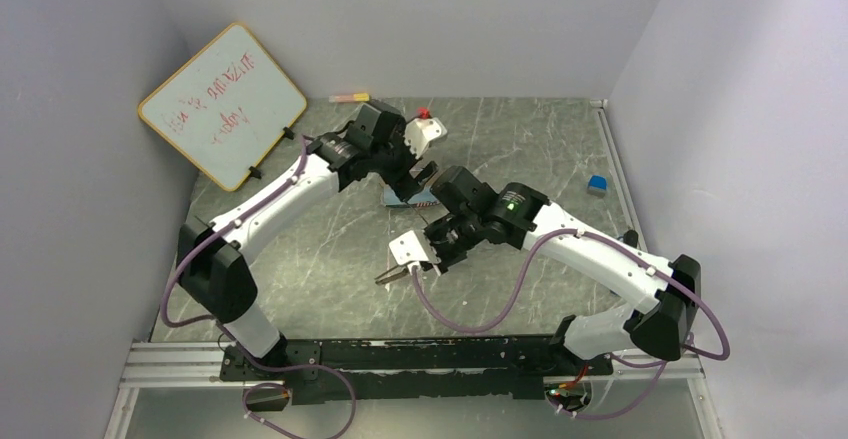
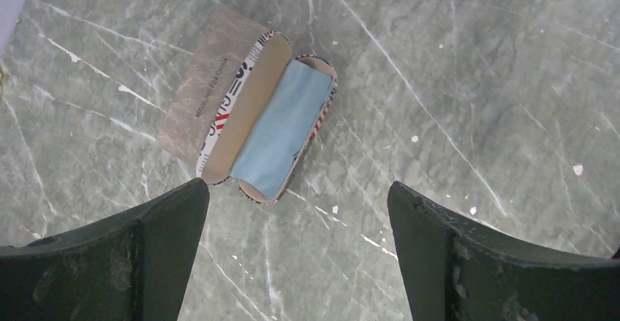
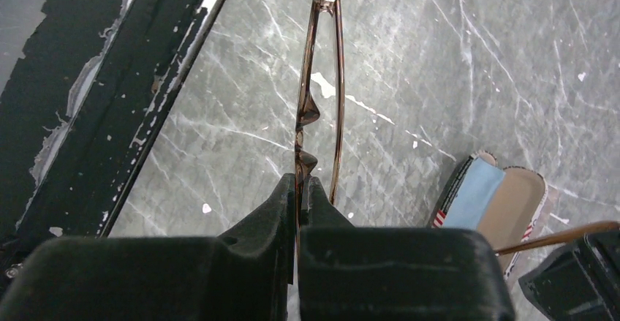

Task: Organize the sunglasses
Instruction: Fold the sunglasses.

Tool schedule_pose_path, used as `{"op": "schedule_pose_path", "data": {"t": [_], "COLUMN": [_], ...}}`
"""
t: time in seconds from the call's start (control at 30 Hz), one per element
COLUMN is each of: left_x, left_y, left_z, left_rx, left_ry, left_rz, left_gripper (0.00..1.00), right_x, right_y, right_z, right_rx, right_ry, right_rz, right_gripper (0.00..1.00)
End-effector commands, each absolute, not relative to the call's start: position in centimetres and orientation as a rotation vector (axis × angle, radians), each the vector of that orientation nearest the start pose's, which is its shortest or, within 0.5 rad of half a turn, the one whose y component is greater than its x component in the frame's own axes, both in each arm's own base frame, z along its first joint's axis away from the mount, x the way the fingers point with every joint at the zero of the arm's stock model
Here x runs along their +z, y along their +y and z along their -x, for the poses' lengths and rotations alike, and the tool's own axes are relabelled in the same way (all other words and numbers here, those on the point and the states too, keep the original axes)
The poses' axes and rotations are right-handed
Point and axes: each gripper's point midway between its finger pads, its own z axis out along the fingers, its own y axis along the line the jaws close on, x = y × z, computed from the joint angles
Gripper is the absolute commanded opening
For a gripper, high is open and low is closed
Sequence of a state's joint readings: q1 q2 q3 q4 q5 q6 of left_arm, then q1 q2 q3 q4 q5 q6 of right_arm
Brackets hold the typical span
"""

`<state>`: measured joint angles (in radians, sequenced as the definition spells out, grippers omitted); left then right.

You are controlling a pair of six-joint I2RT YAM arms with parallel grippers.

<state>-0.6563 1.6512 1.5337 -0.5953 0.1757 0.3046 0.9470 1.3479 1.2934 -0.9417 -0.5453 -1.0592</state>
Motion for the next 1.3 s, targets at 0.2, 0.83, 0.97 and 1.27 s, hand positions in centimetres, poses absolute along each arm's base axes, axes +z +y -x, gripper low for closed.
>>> {"op": "schedule_pose_path", "data": {"t": [0.2, 0.83, 0.97, 1.27], "left_x": [22.9, 21.6, 21.8, 26.1], "left_y": [-28.8, -29.3, -29.5, -25.9], "left_z": [-31.4, -29.2, -29.0, -35.4], "left_rx": [-0.48, -0.571, -0.592, -0.349], "left_ry": [1.926, 1.98, 1.979, 1.976], "left_rz": [-1.212, -1.271, -1.268, -0.924], "left_gripper": [0.96, 0.96, 0.96, 0.96], "right_x": [22.2, 24.1, 25.0, 23.8], "right_y": [30.9, 31.0, 30.9, 31.0], "right_z": [-17.5, -23.5, -25.1, -21.3], "right_rx": [0.528, 0.251, 0.188, 0.376], "right_ry": [1.187, 1.315, 1.356, 1.323], "right_rz": [2.047, 1.782, 1.678, 1.844], "right_gripper": [0.0, 0.0, 0.0, 0.0]}}
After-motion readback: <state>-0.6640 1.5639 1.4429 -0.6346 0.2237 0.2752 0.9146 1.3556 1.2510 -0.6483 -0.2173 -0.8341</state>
